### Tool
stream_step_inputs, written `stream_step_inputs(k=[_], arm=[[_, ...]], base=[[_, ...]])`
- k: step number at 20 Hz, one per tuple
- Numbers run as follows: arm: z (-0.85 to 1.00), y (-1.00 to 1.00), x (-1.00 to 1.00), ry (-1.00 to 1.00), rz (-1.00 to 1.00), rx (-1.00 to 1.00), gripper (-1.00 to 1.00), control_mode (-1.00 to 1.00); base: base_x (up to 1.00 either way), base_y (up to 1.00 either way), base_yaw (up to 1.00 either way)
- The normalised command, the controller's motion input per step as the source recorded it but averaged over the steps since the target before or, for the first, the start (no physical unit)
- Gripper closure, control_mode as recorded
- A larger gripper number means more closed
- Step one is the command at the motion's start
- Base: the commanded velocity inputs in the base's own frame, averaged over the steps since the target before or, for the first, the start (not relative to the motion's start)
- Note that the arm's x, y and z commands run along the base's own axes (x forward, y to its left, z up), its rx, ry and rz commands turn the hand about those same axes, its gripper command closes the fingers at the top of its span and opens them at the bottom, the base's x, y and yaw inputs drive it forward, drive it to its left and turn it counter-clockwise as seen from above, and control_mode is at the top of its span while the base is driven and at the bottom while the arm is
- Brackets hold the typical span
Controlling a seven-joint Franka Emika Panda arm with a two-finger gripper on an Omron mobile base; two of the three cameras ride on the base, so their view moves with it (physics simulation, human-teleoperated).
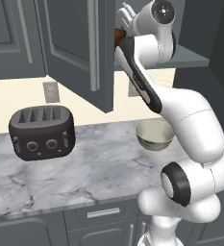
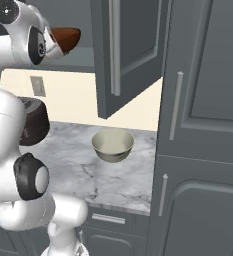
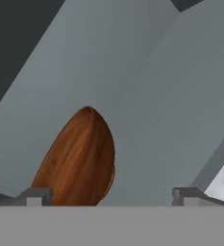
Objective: Open the cabinet. Pick the bowls from the counter and place them in the cabinet. Then close the cabinet.
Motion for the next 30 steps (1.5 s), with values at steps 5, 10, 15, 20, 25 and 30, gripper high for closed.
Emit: stream_step_inputs(k=[5, 10, 15, 20, 25, 30], arm=[[0.10, -0.39, -1.00, -0.11, -0.01, 0.09, -1.00, -1.00], [-0.14, -0.33, -1.00, 0.00, -0.02, 0.01, -1.00, -1.00], [-0.44, -0.18, -1.00, 0.12, -0.05, 0.00, -1.00, -1.00], [-0.48, -0.10, -1.00, 0.17, -0.04, 0.00, -1.00, -1.00], [-0.51, 0.00, -0.71, 0.40, -0.06, 0.00, -1.00, -1.00], [-0.76, 0.00, -0.17, 0.70, -0.11, 0.00, -1.00, -1.00]], base=[[0.00, 0.00, 0.00], [0.00, 0.00, 0.00], [0.00, 0.00, 0.00], [0.00, 0.00, 0.00], [0.00, 0.00, 0.00], [0.00, 0.00, 0.00]])
